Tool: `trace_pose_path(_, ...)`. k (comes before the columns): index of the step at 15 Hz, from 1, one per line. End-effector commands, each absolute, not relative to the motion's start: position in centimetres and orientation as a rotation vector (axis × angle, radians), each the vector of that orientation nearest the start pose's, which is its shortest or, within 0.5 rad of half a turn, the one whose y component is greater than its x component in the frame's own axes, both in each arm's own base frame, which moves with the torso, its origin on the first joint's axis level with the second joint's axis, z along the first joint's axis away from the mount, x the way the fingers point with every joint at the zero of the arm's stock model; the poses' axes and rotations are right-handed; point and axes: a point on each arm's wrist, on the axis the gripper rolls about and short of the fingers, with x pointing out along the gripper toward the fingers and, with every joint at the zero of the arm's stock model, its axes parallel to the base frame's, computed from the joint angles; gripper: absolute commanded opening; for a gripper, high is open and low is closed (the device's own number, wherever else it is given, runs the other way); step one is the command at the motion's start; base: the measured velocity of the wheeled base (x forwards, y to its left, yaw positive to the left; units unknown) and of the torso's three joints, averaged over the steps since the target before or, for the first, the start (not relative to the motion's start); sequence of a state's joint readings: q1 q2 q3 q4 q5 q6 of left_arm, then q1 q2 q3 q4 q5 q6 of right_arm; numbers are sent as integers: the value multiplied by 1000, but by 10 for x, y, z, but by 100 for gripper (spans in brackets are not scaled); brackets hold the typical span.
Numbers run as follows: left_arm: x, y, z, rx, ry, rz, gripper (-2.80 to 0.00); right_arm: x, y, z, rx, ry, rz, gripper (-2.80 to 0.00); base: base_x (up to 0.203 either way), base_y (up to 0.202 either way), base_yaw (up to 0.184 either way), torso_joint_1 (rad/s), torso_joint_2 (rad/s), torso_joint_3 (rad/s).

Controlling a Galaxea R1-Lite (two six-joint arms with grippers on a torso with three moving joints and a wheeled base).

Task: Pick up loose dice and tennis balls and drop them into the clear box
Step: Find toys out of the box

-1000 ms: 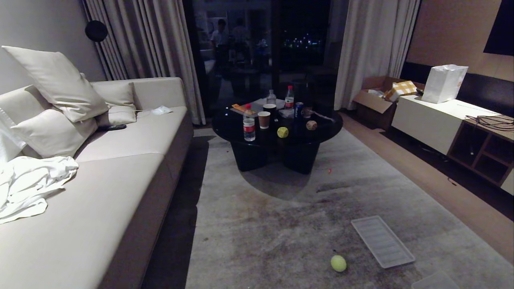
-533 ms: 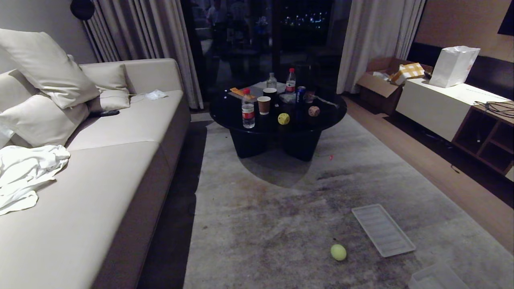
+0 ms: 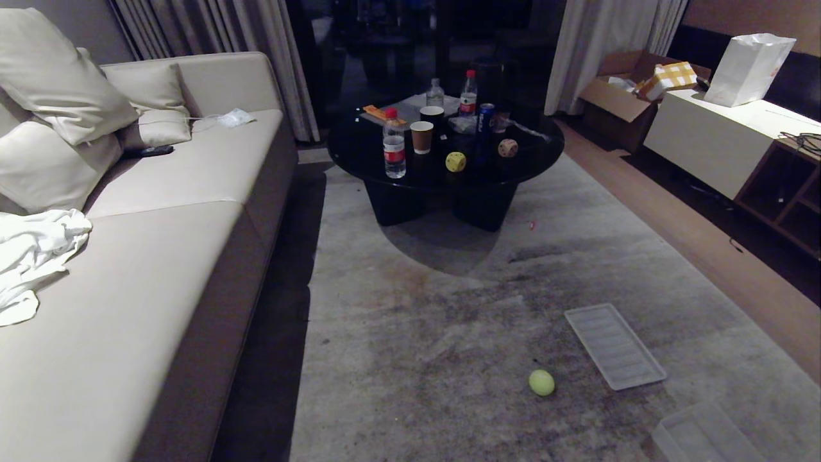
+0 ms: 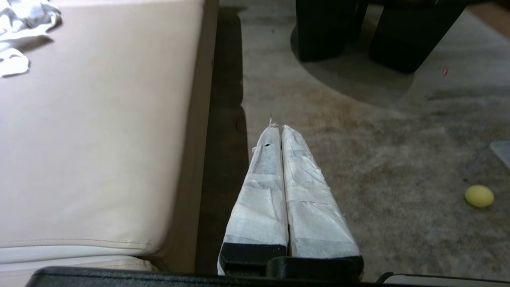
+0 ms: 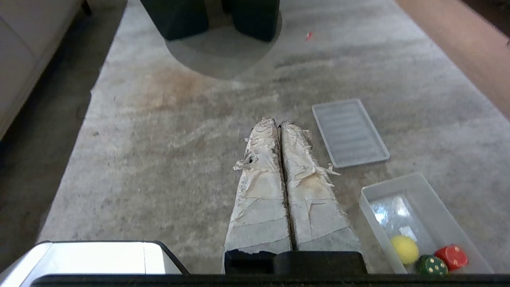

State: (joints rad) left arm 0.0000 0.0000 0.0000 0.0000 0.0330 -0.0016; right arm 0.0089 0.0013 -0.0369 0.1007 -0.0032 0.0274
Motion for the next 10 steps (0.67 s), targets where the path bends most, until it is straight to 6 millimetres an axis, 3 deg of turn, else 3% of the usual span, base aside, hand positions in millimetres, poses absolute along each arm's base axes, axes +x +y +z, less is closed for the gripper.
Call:
trace_pose_path(1, -23, 1, 75, 0, 3, 34, -280, -26, 0, 75, 27, 66, 5, -280, 0, 0, 0, 7, 3, -196)
trace_pose_path(10, -23, 1, 75, 8, 0, 15, -280, -26, 0, 75, 28, 66, 5, -280, 0, 0, 0, 2, 2, -196)
